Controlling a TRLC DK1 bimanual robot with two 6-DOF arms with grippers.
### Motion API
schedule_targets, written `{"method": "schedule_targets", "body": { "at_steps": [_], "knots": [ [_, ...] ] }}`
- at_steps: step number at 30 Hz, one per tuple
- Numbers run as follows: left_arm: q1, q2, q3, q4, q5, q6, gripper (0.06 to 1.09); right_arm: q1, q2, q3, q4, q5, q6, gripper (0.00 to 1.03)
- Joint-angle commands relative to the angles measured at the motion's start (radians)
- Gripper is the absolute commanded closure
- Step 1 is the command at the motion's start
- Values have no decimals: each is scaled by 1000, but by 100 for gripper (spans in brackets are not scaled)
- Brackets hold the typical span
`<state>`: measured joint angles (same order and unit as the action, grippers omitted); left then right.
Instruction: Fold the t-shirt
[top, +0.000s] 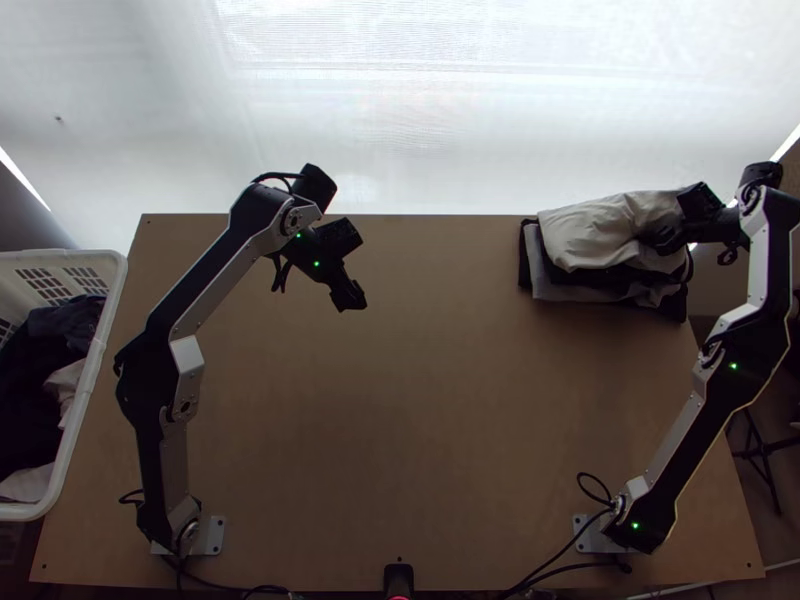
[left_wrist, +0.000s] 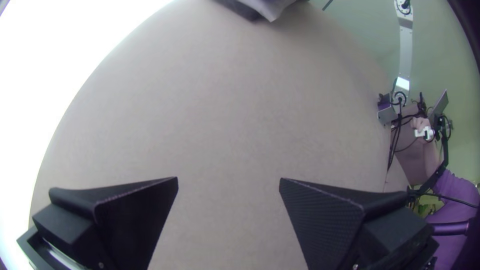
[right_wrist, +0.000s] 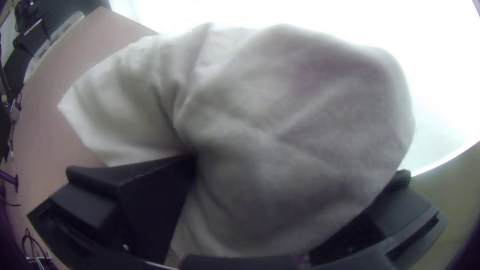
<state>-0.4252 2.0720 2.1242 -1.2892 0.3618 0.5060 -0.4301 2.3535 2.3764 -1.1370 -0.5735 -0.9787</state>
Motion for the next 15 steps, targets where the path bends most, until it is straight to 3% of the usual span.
{"method": "schedule_targets", "body": {
  "at_steps": [1,6,8,10,15],
  "knots": [
    [2,-3,2,1,0,3,10,-18,-66,-62,8,24,25,4],
    [2,-9,2,2,0,0,10,-44,-142,-137,-4,37,25,4],
    [3,-9,2,2,0,-1,10,-55,-165,-154,-4,95,31,4],
    [3,-10,3,2,0,-1,10,-71,-180,-144,10,150,66,4],
    [8,-13,3,2,0,-3,10,-88,-290,-157,109,170,187,4]
  ]
}}
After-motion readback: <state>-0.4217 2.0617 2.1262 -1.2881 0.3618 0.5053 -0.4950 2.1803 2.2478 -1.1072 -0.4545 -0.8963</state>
